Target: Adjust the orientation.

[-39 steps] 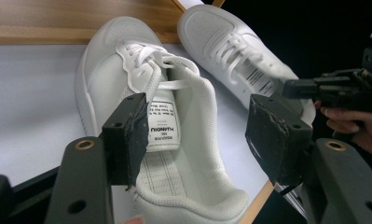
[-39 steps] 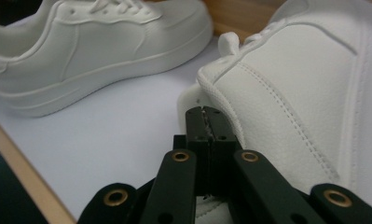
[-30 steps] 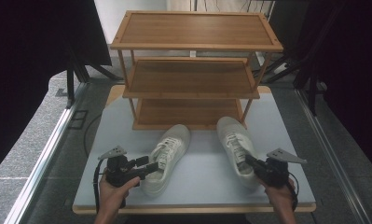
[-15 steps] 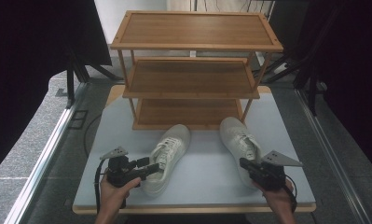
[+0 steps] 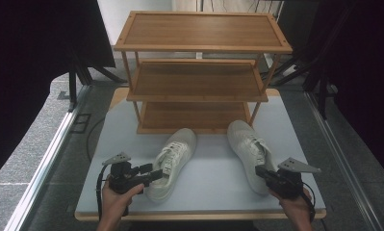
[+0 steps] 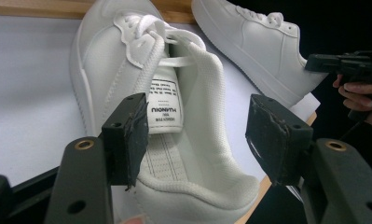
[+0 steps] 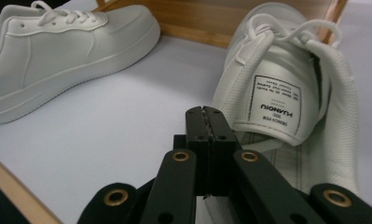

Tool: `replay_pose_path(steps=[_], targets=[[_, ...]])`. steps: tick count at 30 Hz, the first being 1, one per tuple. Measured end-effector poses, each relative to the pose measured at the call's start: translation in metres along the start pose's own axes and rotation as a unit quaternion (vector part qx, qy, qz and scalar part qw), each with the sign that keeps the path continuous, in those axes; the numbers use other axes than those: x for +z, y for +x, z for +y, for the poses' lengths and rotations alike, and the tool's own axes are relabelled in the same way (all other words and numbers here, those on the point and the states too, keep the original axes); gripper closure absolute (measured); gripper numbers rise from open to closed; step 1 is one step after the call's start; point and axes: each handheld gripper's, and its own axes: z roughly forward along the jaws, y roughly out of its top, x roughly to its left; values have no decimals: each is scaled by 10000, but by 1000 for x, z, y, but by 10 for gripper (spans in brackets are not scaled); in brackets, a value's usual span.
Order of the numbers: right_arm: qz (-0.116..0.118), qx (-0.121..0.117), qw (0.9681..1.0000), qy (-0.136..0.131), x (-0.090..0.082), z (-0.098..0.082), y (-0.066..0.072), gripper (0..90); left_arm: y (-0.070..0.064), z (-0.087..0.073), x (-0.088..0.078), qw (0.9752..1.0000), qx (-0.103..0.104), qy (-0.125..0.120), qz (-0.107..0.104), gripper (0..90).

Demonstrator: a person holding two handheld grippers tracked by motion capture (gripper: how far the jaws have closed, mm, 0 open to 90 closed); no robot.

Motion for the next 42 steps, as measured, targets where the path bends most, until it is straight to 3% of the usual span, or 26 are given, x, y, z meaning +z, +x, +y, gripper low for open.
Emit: replay_pose_path(steps=[6,7,8,11,12,16,17,20,26,29,33,34,36,42], targets=[[19,0,10000,-26,-4,0,-4,900,-1,-1,4,10000,24,68,-1,392],[161,-52,9997,187,-1,3,3,900,-1,-1,5,10000,9,85,-8,392],[165,-118,9996,219,2,3,8,900,-1,-1,5,10000,9,85,-8,392],[-98,-391,9977,540,14,-1,19,900,0,-2,7,9999,-6,126,-32,392],[-78,-373,9981,478,15,-2,19,900,0,-2,7,9999,-8,132,-40,392],[-180,-300,9984,447,9,-3,13,900,1,-2,6,9999,-20,108,-54,392],[-357,-344,9976,486,6,-5,10,900,1,-2,6,9999,-35,105,-61,392],[-565,-321,9966,497,0,-8,4,900,1,-3,7,9999,-51,108,-66,392],[-561,-138,9973,462,-7,-10,-8,900,2,-3,7,9999,-60,114,-102,393],[-429,57,9982,421,-10,-11,-17,900,8,-5,4,9995,-203,37,-248,400],[-327,-31,9987,400,-7,-9,-17,897,8,-6,0,9995,-224,-26,-236,402],[-235,-28,9993,298,-4,-8,-15,826,6,-6,-3,9997,-200,-68,-159,399],[-174,-8,9997,165,-3,-8,-12,772,4,-7,-6,9996,-176,-157,-179,399],[-176,-249,9995,-78,-2,-5,-4,651,-3,-4,-15,9992,-48,-368,-164,400]])
